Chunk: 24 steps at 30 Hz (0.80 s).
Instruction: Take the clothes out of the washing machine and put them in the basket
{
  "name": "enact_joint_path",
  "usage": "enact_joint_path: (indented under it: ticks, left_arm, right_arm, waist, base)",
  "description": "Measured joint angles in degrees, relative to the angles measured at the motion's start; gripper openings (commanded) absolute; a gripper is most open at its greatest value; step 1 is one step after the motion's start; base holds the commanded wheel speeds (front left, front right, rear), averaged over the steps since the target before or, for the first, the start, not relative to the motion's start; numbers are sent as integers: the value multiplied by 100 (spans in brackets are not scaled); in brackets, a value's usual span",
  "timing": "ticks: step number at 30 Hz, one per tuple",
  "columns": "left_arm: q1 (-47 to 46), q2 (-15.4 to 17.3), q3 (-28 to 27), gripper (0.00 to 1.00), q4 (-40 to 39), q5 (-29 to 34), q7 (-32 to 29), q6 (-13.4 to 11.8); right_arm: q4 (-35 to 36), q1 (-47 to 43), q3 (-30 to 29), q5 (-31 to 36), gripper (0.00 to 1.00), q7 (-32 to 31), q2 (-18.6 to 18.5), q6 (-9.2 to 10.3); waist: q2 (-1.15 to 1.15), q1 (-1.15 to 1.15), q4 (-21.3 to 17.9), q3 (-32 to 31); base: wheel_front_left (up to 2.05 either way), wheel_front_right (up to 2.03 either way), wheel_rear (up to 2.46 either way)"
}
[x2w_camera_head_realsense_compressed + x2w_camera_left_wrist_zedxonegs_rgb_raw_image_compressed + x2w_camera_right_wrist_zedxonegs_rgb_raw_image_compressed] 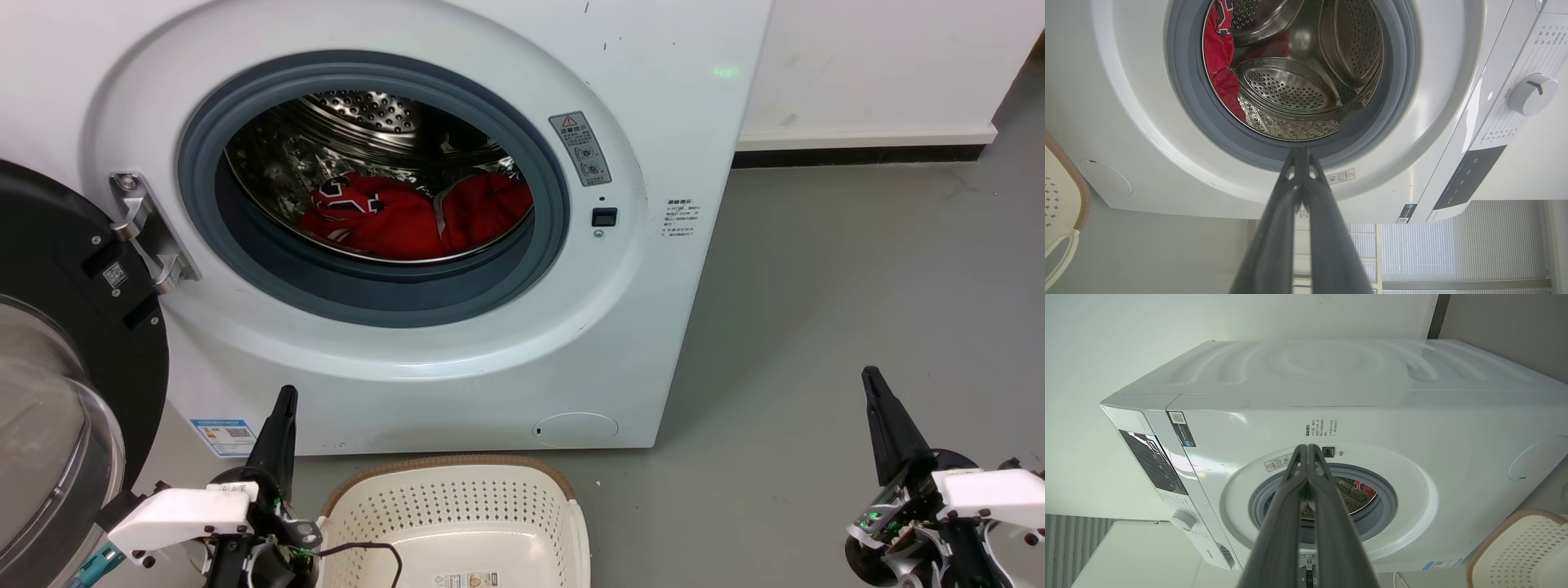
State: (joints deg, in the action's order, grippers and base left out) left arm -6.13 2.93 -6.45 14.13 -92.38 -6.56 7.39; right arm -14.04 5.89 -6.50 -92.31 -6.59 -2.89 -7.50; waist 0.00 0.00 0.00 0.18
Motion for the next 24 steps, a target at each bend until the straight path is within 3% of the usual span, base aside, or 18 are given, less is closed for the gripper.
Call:
enact_joint_path:
  ticks: [24]
  left_arm:
    - [0, 0, 0, 0, 0, 0, 0, 0]
  right_arm:
    - [0, 0, 0, 0, 0, 1, 0, 0]
  waist:
    - [0, 0, 0, 0]
  base:
    - [0, 0, 0]
